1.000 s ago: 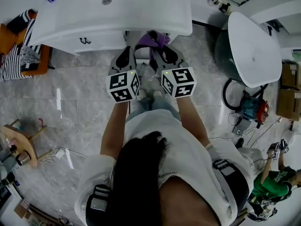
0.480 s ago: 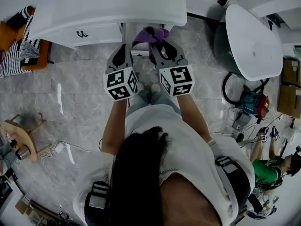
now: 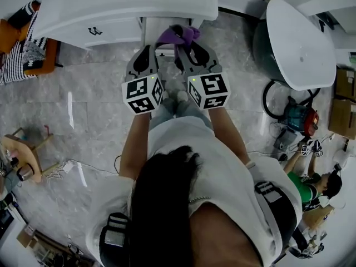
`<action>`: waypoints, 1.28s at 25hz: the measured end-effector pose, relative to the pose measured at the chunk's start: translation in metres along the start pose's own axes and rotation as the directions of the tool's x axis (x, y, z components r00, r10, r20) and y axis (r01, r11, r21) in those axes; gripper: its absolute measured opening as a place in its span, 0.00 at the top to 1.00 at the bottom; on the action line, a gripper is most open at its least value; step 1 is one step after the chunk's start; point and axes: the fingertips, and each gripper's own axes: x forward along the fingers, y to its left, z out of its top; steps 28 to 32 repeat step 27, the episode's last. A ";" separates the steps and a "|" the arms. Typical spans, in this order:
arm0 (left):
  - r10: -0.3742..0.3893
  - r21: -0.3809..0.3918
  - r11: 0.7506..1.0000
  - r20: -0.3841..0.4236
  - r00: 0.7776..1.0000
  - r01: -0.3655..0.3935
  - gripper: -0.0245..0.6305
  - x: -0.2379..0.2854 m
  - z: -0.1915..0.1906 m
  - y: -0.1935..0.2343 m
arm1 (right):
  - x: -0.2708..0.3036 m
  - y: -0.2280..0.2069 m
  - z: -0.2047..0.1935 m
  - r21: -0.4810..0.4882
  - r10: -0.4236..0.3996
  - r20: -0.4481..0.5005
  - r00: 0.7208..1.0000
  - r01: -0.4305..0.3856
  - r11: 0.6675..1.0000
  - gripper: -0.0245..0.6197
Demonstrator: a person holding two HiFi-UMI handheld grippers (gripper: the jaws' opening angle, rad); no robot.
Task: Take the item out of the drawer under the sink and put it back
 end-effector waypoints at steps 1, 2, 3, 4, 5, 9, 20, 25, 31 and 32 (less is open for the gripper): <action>0.001 0.001 1.000 0.000 1.000 -0.001 0.96 -0.001 -0.001 -0.001 | -0.001 0.000 0.000 -0.001 0.001 -0.001 1.000 -0.001 1.000 0.81; 0.002 0.004 1.000 0.001 1.000 -0.002 0.96 -0.002 -0.001 -0.002 | -0.002 0.001 -0.001 -0.002 0.002 -0.002 1.000 -0.002 1.000 0.81; 0.004 0.007 1.000 0.002 1.000 -0.004 0.96 -0.003 -0.002 -0.002 | -0.003 0.001 -0.002 -0.002 0.003 -0.003 1.000 -0.003 1.000 0.81; 0.006 0.010 1.000 0.003 1.000 -0.006 0.96 -0.004 -0.002 -0.003 | -0.004 0.001 -0.003 -0.002 0.003 -0.006 1.000 -0.003 1.000 0.81; 0.008 0.012 1.000 0.003 1.000 -0.008 0.96 -0.004 -0.002 -0.003 | -0.005 0.000 -0.005 -0.001 0.003 -0.009 1.000 -0.003 1.000 0.81; 0.012 0.017 1.000 0.007 1.000 -0.012 0.96 -0.005 -0.002 -0.003 | -0.004 0.001 -0.010 -0.002 0.002 -0.022 1.000 -0.002 1.000 0.81; 0.016 0.031 0.999 0.005 1.000 -0.016 0.96 -0.004 -0.002 -0.010 | -0.004 0.001 -0.010 -0.033 0.009 -0.033 0.999 -0.011 0.999 0.81; 0.024 0.028 0.999 0.012 1.000 -0.024 0.96 -0.003 0.001 -0.011 | -0.002 -0.001 -0.007 -0.036 0.018 -0.030 0.999 -0.019 0.999 0.81; 0.028 0.023 0.999 0.017 0.999 -0.028 0.96 -0.003 0.002 -0.011 | -0.002 -0.003 -0.007 -0.044 0.023 -0.031 0.999 -0.024 0.999 0.81; 0.028 0.023 0.999 0.017 0.999 -0.028 0.96 -0.003 0.002 -0.011 | -0.002 -0.003 -0.007 -0.044 0.023 -0.031 0.999 -0.024 0.999 0.81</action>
